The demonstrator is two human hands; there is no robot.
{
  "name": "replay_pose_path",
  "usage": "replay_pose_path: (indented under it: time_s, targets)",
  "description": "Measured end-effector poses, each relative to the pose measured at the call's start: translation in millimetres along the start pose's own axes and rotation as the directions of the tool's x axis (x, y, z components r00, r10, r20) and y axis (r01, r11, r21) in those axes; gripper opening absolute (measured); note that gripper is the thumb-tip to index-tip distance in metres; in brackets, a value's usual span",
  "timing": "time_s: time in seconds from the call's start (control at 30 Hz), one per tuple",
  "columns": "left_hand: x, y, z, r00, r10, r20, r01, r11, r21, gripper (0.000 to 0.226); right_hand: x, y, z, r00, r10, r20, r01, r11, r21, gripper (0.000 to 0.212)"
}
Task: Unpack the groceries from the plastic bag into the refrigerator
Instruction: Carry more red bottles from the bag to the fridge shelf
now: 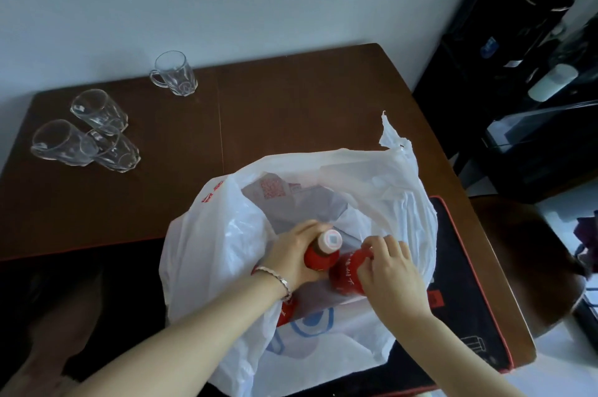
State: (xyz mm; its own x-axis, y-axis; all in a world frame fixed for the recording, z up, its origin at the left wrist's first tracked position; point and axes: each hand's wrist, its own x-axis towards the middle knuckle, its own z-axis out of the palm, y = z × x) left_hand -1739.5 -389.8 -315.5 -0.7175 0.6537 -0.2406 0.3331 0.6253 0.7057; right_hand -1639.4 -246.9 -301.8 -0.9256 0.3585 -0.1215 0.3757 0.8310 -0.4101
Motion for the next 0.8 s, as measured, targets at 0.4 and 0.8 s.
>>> replay_pose_path:
  time_s: [0.4,0.8]
  targets:
    - [-14,-16,-10,0.946,-0.217,0.242,0.209,0.976,0.061,0.077,34,-39,5,0.901,-0.31,0.305,0.371,0.913,-0.17,0.052]
    - [-91,-62,-102,0.927,-0.366,0.087,0.27,0.808,0.524,0.03,24,-32,-2,0.928,-0.267,0.26,0.307,0.943,-0.128,0.044]
